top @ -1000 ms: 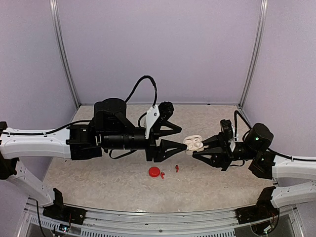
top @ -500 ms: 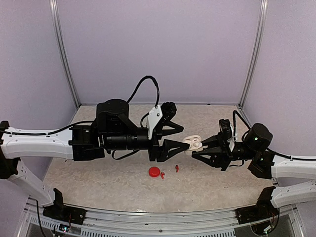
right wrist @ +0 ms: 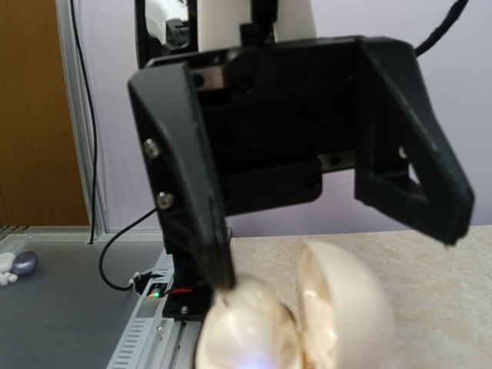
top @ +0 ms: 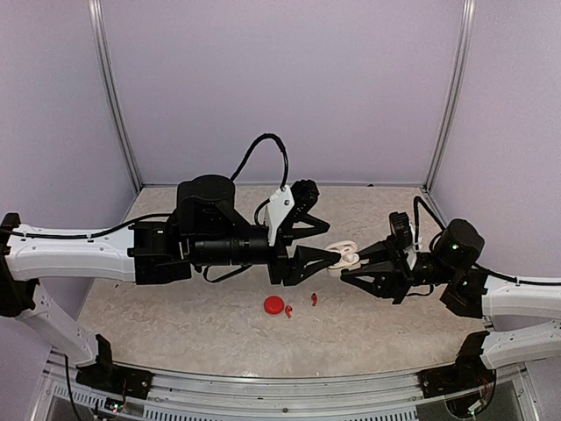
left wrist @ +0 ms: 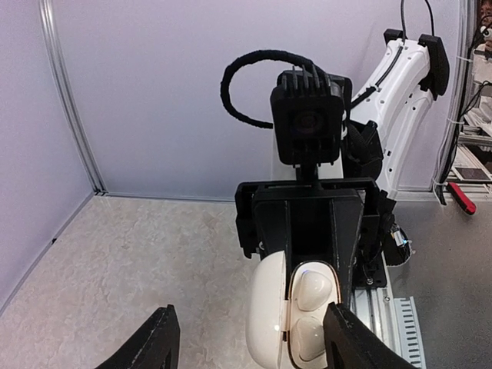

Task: Insert the wireless bluetooth earbuds into the charging case
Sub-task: Adjust the left earbud in the left side groove of the charging case.

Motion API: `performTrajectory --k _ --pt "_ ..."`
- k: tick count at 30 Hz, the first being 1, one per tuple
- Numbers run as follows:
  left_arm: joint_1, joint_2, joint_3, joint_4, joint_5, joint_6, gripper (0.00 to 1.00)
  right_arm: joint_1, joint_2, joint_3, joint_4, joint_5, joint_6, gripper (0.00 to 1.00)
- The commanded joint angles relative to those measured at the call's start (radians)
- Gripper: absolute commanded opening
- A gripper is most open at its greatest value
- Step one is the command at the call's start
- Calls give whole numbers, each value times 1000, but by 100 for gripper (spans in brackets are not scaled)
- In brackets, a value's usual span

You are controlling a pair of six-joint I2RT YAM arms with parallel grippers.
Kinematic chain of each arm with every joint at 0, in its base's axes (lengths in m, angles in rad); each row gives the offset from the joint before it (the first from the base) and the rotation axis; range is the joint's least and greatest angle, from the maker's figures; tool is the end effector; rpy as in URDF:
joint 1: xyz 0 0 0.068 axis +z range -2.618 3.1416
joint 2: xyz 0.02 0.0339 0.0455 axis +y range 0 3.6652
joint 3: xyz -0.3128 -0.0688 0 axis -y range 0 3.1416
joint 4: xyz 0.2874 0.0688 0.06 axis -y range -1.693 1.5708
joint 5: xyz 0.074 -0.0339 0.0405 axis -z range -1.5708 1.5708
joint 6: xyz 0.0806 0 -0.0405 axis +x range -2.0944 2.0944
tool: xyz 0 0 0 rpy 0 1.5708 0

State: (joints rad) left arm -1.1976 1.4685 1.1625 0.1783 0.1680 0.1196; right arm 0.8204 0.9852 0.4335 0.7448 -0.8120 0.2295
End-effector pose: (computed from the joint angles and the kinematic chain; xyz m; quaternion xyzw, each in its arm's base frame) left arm 0.1451 -0.4075 0.3758 0.5017 0.5577 -0.3919 0.5326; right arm 0.1280 0.2230 0.2995 -0.4617 0.4699 0.5727 0.4879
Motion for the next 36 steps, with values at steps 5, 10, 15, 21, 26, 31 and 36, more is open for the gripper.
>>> performTrajectory --k 5,10,15,21,26,31,36 --pt "8 -27 -3 30 49 7 67 17 -38 19 14 6 -23 0" --pt "20 -70 -28 22 112 9 68 17 -45 13 -9 33 -37 0" --pt "48 -97 -69 12 174 -5 72 16 -48 23 -30 40 -46 0" --pt "40 -63 -57 0 181 -4 74 18 -28 32 -20 24 -39 0" --pt "13 -25 -15 -33 158 28 74 17 -15 36 -18 17 -35 0" --pt "-16 13 30 -80 141 68 74 17 -13 37 -15 29 -28 0" --pt "-60 -7 2 -64 123 151 73 15 -10 36 -30 53 -21 0"
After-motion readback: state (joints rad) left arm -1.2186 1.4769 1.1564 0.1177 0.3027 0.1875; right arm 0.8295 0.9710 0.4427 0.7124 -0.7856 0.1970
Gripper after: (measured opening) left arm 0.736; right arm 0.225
